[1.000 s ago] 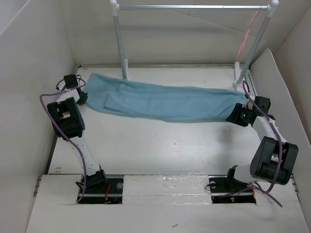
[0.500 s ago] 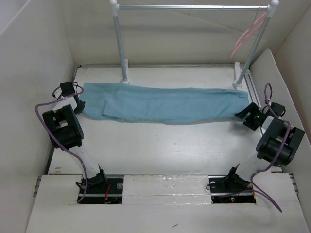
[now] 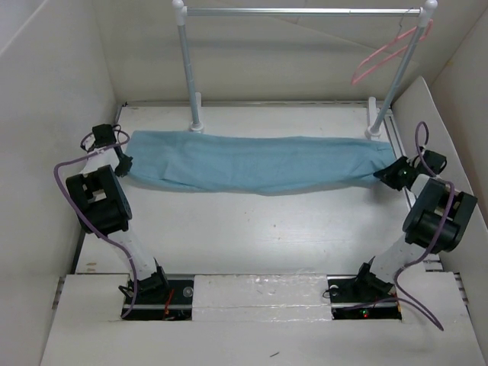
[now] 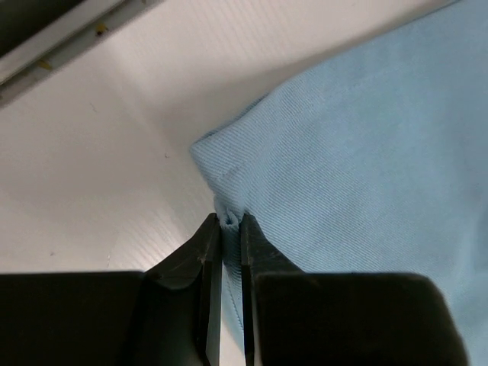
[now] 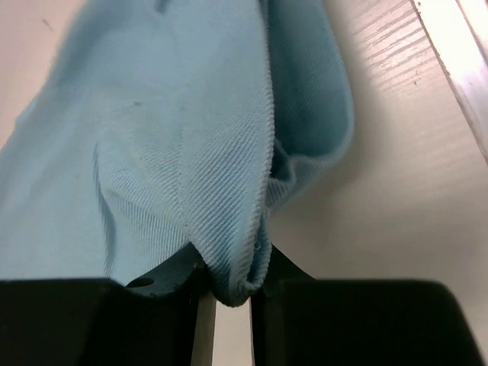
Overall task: Place the trousers on the hanger
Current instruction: Fold the trousers at the center of the board.
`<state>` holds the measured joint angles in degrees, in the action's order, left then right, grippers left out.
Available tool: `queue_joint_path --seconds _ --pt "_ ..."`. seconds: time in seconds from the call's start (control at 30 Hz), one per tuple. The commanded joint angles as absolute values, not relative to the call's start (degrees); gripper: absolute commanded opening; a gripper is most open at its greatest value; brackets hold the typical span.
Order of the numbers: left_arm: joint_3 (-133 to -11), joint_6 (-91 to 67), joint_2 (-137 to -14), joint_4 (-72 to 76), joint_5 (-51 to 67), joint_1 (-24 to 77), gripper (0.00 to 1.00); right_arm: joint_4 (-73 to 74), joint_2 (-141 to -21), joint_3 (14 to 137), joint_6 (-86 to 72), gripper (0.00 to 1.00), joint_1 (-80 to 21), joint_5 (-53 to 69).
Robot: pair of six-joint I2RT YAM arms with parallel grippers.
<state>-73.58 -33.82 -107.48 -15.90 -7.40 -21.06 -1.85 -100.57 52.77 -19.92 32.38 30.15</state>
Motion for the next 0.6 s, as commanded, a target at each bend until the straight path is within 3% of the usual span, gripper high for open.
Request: queue_joint_path --seconds 0.0,0.1,0.27,0.37,0.47,0.5,0.53,0.57 --pt "-79.62 -32.96 -101.25 -19.33 -14.23 -22.06 0.0 5.52 -87.92 56.6 -13.65 0.0 33.92 20.76" --pt "-82.7 -33.31 -100.55 -22.23 -14.68 -24.6 0.0 12.38 -80.1 57.57 -10.91 0.0 36.55 18.9" --pt "-73.58 -33.13 -97.04 -18.73 -13.36 -26.02 0.0 18.44 -77.87 55.73 -8.27 0.0 38.76 20.57" --pt "-69.61 -32.26 -96.77 -17.67 -14.94 -26.02 0.0 17.58 -77.52 48.54 -6.6 0.0 41.38 19.69" --pt "-69.61 -32.43 -97.03 -18.54 -15.47 -26.02 0.0 16.79 -77.26 42.9 -4.31 0.08 47.27 21.44" --pt "-69.78 -32.61 -96.94 -18.72 -15.38 -26.02 0.0 16.61 -77.08 42.46 -3.26 0.38 48.24 21.97" --pt "-69.52 -32.69 -96.94 -18.55 -15.12 -26.02 0.0 17.57 -77.08 42.8 -2.56 0.61 48.25 23.71" --pt "-69.35 -32.52 -96.86 -18.37 -14.94 -26.02 0.0 19.41 -77.43 43.93 -1.68 0.68 48.25 23.12"
